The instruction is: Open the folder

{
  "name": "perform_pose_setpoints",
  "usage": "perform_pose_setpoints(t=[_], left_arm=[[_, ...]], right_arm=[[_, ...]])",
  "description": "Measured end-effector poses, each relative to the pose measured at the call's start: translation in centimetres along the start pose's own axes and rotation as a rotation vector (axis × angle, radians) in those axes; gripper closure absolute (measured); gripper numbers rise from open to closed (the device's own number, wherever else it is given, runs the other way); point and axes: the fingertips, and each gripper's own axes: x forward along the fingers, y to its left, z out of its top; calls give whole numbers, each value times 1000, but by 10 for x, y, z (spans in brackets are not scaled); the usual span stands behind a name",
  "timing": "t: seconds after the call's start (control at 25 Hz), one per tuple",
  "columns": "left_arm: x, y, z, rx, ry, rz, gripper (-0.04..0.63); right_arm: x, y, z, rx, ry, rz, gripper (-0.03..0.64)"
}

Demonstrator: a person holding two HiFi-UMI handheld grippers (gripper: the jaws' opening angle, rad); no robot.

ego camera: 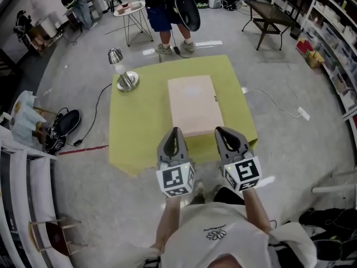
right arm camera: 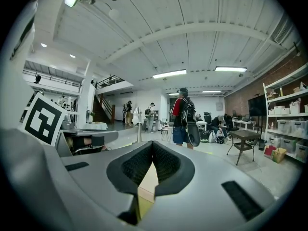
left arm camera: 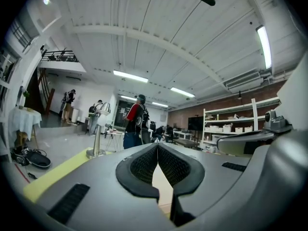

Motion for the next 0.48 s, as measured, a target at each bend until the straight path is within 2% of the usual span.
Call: perform_pose_setpoints(t=[0.24,0.48], left_arm=[[13,0,-5,-15,23,2,580],[27,3,-12,-48,53,59,580]], right_arm=[[18,-12,0,23,-1,-20,604],[31,-24,-1,43,-7,20,604]])
